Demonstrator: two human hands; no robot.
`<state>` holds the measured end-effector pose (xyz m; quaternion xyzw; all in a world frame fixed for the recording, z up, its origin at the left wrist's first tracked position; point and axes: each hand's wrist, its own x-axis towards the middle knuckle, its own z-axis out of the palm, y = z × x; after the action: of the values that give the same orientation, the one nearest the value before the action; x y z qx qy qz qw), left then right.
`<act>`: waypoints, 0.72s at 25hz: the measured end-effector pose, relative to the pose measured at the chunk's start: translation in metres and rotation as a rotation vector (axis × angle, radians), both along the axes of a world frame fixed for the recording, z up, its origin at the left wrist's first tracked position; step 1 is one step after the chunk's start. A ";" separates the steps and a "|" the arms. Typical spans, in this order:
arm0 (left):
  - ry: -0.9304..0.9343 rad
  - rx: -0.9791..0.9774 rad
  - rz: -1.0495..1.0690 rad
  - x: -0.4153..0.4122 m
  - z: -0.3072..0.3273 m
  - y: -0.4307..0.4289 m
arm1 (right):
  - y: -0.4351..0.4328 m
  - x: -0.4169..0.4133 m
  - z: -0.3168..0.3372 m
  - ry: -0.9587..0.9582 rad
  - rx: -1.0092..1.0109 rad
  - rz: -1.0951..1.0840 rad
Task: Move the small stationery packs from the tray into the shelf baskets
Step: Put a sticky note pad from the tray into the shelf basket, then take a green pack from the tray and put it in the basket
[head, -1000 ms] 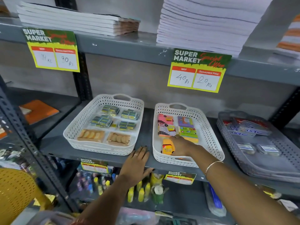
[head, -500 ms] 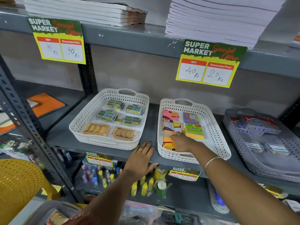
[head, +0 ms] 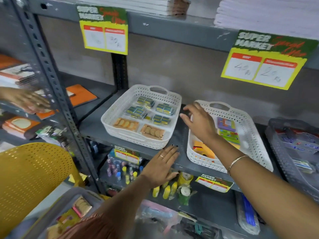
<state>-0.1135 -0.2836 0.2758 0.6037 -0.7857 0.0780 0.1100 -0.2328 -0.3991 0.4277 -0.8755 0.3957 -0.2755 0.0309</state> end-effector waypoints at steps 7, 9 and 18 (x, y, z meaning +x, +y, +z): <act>0.091 0.189 0.481 0.091 -0.084 0.137 | 0.077 0.140 -0.021 -0.116 -0.264 0.457; 0.148 0.234 0.607 0.107 -0.110 0.182 | 0.102 0.175 -0.052 -0.096 -0.231 0.533; 0.298 0.495 0.928 0.133 -0.234 0.297 | 0.207 0.244 -0.303 0.383 0.218 0.845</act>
<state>0.0198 0.0138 0.0416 0.8995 -0.4075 -0.1552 0.0289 0.0108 -0.1922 0.1248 -0.9865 0.0302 -0.0293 0.1583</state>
